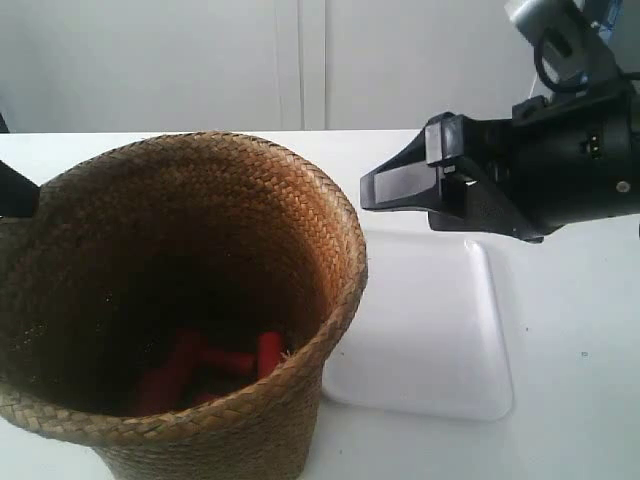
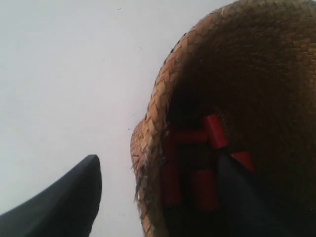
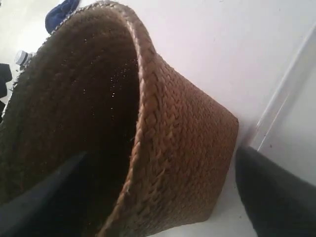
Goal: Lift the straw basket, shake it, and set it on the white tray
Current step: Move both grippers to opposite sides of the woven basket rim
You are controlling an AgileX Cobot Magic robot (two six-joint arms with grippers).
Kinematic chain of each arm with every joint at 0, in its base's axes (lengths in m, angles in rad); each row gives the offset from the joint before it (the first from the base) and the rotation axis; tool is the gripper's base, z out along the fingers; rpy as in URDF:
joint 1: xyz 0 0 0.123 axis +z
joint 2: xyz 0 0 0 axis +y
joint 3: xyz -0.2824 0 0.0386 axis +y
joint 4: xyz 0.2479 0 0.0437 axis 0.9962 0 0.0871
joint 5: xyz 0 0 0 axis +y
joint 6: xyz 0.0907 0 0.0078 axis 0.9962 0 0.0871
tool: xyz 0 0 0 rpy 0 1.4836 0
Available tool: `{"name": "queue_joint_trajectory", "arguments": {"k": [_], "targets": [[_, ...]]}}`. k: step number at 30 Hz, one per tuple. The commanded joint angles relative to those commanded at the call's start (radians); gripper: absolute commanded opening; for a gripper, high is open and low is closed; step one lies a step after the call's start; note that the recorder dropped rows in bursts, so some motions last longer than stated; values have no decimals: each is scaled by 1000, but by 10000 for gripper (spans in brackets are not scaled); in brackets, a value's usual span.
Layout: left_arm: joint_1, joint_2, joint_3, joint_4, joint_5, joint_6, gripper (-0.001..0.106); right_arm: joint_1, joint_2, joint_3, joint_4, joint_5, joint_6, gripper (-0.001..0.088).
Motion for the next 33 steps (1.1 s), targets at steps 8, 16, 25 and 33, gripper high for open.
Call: {"name": "queue_joint_trajectory", "arguments": {"k": [8, 16, 25, 33], "targets": [[0, 42, 0, 0, 20, 2, 700, 39, 22, -75, 16, 5, 39, 729], [0, 78, 0, -8, 25, 2, 700, 120, 126, -137, -187, -23, 232, 715], [0, 153, 0, -4, 20, 39, 700, 187, 238, -154, -221, -43, 240, 715], [0, 230, 0, -4, 9, 39, 698, 187, 292, -154, -218, -48, 240, 626]]}}
